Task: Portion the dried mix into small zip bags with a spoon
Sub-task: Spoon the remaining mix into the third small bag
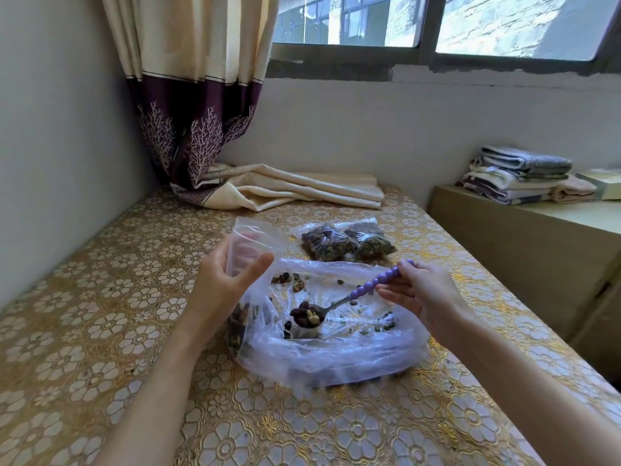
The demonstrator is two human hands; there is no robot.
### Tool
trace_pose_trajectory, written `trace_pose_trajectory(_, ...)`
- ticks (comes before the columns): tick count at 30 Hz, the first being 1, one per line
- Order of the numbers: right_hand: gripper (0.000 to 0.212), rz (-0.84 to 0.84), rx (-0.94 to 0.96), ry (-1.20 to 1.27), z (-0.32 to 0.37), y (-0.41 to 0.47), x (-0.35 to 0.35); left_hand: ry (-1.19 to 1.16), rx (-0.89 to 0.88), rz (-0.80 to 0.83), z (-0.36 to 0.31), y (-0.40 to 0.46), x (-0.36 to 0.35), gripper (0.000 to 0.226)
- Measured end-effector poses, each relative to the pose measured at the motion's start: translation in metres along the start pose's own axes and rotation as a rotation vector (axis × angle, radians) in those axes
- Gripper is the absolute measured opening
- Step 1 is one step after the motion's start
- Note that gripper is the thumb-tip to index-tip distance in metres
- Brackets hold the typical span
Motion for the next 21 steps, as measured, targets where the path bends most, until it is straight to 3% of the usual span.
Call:
trace_pose_trajectory(4,0.032,-0.025,0.065,0.052,0.020,0.005,0.002,0.121,-0.023,0.069,-0.001,0.000,-0.008,0.061)
trace_pose_trajectory(9,0.032,-0.054,0.190,0.114,0.057,0.009,-0.006,0.248,-0.013,0.133,0.004,-0.001,-0.015,0.090)
trace_pose_trajectory(13,0.033,-0.033,0.272,0.142,0.076,0.004,-0.019,0.252,0.011,0.143,0.005,-0.001,-0.017,0.100)
trace_pose_trajectory(18,0.025,0.050,0.346,0.117,0.084,-0.005,-0.046,0.216,0.048,0.143,0.005,-0.002,-0.016,0.100)
trace_pose_trajectory(21,0.017,0.129,0.442,0.057,0.085,-0.014,-0.064,0.130,0.046,0.131,0.003,-0.002,-0.016,0.086)
Point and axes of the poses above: each hand's wrist, its own y-axis towards the middle knuckle, its own x-axis out of the back of the hand, z = x × y, the point moved 7 cm from there along y, towards the middle knuckle, and after that the axes turned 1 degree about x, right-handed, at the moved point
